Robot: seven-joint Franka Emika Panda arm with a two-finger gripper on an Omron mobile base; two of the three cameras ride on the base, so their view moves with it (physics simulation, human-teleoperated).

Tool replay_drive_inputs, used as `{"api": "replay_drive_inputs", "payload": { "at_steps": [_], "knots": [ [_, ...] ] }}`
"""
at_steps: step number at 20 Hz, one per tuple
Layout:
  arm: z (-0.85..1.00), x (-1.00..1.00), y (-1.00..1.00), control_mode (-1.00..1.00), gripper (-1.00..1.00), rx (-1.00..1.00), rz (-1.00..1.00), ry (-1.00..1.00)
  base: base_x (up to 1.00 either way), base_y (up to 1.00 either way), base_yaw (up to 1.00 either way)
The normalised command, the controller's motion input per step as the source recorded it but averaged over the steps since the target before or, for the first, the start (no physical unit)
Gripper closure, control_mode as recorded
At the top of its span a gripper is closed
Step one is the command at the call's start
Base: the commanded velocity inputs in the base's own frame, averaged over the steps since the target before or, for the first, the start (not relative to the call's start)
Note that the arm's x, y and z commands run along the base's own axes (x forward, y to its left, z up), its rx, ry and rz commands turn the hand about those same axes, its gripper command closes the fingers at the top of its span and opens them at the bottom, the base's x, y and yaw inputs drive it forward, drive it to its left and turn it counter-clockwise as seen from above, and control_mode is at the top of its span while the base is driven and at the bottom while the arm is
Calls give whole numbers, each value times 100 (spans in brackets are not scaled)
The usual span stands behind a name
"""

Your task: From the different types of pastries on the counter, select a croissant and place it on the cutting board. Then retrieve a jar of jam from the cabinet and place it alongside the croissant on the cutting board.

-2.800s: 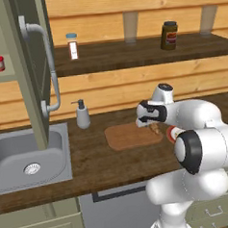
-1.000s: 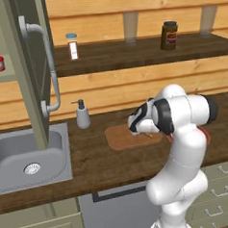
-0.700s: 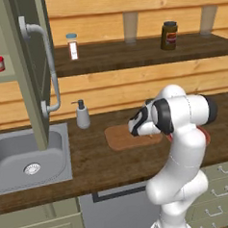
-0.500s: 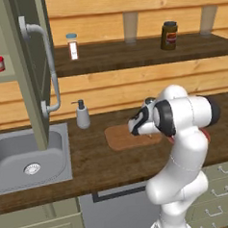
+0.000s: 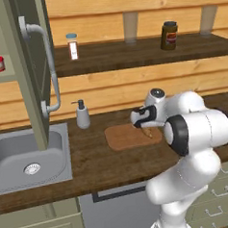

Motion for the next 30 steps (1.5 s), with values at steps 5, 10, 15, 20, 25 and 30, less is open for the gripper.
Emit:
{"api": "replay_drive_inputs", "payload": {
  "at_steps": [5, 10, 15, 20, 25, 30],
  "knots": [
    [23, -63, 0, -100, -100, 0, 2, 2, 0, 0, 0],
    [1, -59, 0, -100, -100, 0, 2, 2, 0, 0, 0],
    [0, -54, 0, -100, -100, 0, 1, 0, 0, 0, 0],
    [0, -63, 0, -100, -100, 0, 0, 0, 0, 0, 0],
    [0, -49, 0, 100, -100, 0, 0, 0, -19, 0, 0],
    [0, 0, 0, 100, -100, 0, 0, 0, -99, 12, 0]
  ]
}}
